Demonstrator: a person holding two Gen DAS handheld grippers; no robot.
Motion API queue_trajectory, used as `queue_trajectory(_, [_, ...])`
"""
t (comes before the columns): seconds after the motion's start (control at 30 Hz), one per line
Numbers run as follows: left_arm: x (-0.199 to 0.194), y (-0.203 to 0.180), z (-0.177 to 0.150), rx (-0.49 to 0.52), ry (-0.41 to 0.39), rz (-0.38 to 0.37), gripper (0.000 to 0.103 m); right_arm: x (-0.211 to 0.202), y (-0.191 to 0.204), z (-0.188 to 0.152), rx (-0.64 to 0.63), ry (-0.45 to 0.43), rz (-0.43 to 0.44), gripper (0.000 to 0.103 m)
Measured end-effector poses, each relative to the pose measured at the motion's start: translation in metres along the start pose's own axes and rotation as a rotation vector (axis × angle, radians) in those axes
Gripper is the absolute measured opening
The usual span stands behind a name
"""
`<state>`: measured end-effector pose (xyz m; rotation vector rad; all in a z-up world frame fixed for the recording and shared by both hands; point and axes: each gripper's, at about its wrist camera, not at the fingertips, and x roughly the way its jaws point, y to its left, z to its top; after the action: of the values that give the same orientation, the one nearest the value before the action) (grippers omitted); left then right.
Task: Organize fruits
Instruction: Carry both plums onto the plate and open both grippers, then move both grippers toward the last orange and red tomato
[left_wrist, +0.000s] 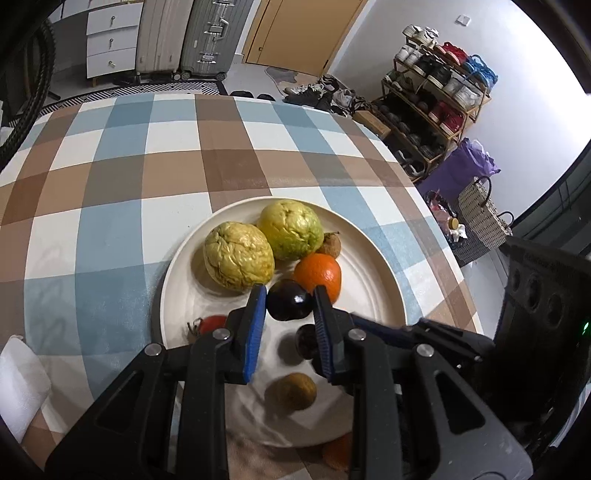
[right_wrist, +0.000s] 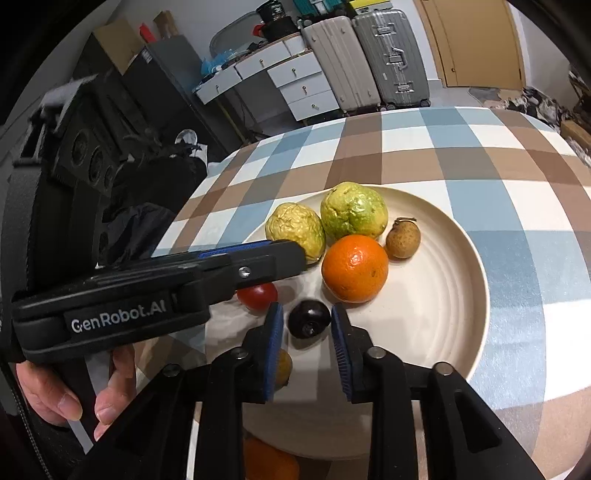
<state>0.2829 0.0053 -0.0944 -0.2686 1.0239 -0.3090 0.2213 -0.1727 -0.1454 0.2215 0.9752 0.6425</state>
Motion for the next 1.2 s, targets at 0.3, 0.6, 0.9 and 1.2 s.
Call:
queue_trajectory(0.3, [-0.033, -0.007, -0.018, 0.002, -0.029, 0.016, 0.047, -0.060, 0.001, -0.021, 0.015, -0.130, 0.022, 0.069])
queue_trajectory(0.6, [-0.084, -0.020, -0.057, 0.022, -0.090, 0.047, 0.071, -0.122, 0.010, -0.067, -0.030, -0.244, -0.050, 0.088])
queue_trajectory(0.9, [-0.115, -0.040, -0.111, 0.090, -0.178, 0.139, 0.083, -0.144, 0.028, -0.106, -0.072, -0.291, -0.073, 0.096])
queue_trajectory(1.2, [-0.127, -0.029, -0.162, 0.020, -0.217, 0.164, 0.100, -0.141, 0.042, -0.137, -0.121, -0.260, -0.128, 0.101])
